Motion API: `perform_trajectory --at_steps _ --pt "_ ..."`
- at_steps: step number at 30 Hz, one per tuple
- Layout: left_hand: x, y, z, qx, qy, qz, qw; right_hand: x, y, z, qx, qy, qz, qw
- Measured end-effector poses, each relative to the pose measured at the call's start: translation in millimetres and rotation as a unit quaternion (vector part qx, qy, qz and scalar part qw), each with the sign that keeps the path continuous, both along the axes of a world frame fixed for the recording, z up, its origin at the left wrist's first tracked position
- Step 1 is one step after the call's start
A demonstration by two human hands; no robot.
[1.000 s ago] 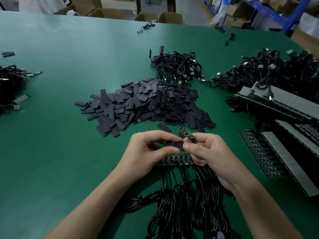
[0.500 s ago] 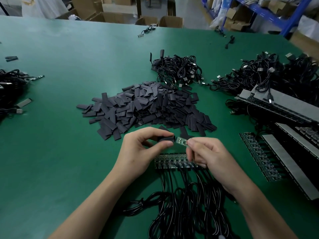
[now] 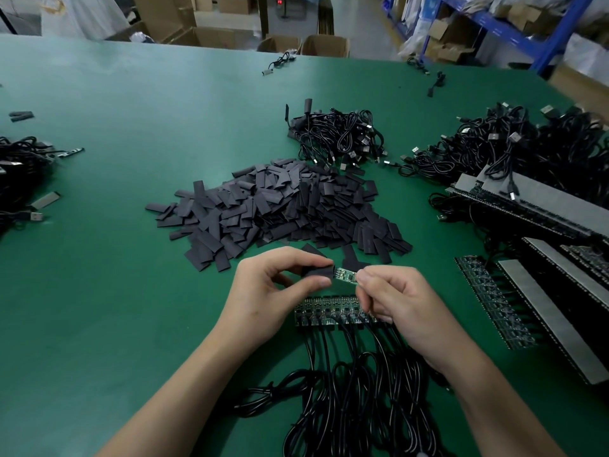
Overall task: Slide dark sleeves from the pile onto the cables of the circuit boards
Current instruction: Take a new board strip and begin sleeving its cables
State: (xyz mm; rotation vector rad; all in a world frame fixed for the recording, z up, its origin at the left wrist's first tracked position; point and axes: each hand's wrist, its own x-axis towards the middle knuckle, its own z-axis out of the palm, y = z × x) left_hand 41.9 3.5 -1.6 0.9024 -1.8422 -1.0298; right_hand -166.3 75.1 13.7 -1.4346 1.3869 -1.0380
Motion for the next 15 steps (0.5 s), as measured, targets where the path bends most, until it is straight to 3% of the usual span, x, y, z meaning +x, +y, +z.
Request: perform_trajectory --at_steps 4,10,15 --pt "0.4 -0.3 -1.2 -0.031 -0.025 0.009 0.999 0.3 -0.2 -1.8 -0.018 0.059 -0.004 0.998" --pt "0.5 -0.9 -1.2 -0.069 -0.055 -0.002 0.996 -0.5 -0.7 -2.4 -0.018 0.074 0.003 0.997" --pt "1.6 -2.0 1.8 -0.096 -0.059 -0.032 0.993 -2.4 -2.1 -5.6 0.029 -0.004 0.009 1.0"
